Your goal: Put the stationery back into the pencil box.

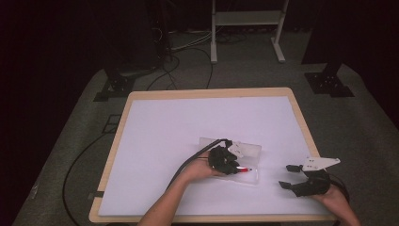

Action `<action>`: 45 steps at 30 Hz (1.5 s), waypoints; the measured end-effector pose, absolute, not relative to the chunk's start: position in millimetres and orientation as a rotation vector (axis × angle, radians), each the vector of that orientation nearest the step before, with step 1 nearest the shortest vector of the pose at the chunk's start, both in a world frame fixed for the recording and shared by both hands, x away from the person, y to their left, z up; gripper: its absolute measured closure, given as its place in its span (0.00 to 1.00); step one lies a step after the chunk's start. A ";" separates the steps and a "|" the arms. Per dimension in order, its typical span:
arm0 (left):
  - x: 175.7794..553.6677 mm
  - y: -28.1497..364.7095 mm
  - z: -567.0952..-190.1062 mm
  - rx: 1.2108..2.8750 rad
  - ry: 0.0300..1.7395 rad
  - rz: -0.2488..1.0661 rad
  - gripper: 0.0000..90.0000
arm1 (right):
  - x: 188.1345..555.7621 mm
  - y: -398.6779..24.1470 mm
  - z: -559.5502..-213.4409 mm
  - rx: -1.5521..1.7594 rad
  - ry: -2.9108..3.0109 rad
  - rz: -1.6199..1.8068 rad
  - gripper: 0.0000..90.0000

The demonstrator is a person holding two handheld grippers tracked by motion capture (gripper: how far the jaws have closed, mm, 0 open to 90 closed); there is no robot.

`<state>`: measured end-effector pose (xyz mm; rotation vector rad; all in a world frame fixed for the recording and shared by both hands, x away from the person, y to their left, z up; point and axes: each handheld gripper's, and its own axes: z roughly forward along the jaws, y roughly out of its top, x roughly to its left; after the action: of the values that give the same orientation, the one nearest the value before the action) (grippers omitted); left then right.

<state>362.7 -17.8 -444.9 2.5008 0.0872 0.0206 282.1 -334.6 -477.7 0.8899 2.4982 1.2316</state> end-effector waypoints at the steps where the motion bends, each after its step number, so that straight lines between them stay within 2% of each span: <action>1: 362.3 -17.2 -443.8 2.497 0.084 0.024 0.81 | 282.3 -334.5 -477.8 0.893 2.498 1.233 0.28; 17: 360.1 -4.4 -430.1 2.419 0.088 0.008 0.78 | 283.6 -335.7 -477.5 0.903 2.492 1.228 0.28; 22: 357.6 2.3 -427.0 2.411 0.099 0.023 0.74 | 282.7 -334.1 -476.5 0.898 2.492 1.218 0.28; 45: 348.9 42.0 -416.3 2.314 0.180 0.060 0.66 | 282.9 -330.1 -474.6 0.898 2.481 1.223 0.28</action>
<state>348.9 42.0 -416.3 2.3137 0.1798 0.0604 282.9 -330.1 -474.6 0.8978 2.4806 1.2232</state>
